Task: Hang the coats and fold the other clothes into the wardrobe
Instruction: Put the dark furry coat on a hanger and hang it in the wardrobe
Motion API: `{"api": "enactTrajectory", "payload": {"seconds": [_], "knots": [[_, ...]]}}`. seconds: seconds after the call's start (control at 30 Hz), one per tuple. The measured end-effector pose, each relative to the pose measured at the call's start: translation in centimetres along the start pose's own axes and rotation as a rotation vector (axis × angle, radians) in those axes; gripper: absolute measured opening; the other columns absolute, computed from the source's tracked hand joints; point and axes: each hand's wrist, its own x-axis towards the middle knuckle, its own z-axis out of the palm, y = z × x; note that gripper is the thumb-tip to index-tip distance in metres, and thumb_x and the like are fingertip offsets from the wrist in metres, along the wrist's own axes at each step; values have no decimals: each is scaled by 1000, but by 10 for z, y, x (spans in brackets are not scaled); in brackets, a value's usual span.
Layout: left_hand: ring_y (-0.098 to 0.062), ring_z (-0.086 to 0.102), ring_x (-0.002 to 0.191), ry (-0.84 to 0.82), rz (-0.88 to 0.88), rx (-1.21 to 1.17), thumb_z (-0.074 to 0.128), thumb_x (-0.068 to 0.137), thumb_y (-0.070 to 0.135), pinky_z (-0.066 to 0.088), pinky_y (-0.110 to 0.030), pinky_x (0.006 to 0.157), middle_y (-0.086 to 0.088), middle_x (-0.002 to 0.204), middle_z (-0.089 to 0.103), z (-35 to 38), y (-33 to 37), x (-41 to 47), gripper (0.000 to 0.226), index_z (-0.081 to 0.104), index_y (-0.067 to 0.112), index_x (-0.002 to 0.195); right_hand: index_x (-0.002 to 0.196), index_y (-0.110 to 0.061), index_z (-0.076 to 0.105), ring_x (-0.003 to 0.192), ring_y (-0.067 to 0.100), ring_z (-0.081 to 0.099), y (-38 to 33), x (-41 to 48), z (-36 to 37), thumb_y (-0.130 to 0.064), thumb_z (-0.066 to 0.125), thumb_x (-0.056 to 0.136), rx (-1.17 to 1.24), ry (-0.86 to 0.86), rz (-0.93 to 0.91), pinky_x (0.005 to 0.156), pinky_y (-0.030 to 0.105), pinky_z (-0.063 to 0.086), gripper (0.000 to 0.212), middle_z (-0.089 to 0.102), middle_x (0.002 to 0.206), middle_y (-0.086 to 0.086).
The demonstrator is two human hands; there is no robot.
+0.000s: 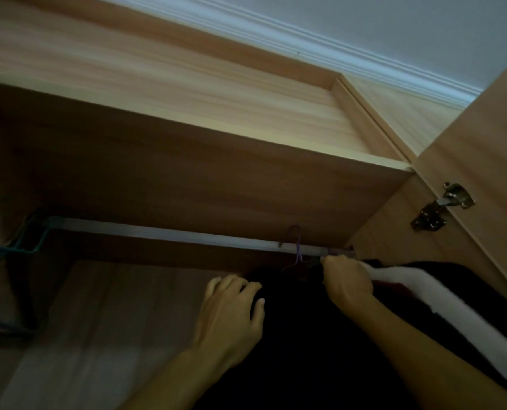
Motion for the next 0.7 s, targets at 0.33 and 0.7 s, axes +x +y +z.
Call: {"api": "enactTrajectory", "payload": {"seconds": [0.33,0.7], "knots": [[-8,54,105,73,8,-92,20,80,49,30,-33,100,12,104,61,54,-17,-18,57,63,29,111,104,-11,60,90,22,65,12,9,18,-5,41,96,-133,62,7,60,31,42,22,65,102,8],[-9,59,91,-8,22,-51,32,80,42,38,-36,96,12,90,62,53,-29,-49,40,66,30,99,99,-11,65,88,19,67,-10,-1,42,-6,47,94,-296,-58,28,50,28,42,19,68,100,5]]}}
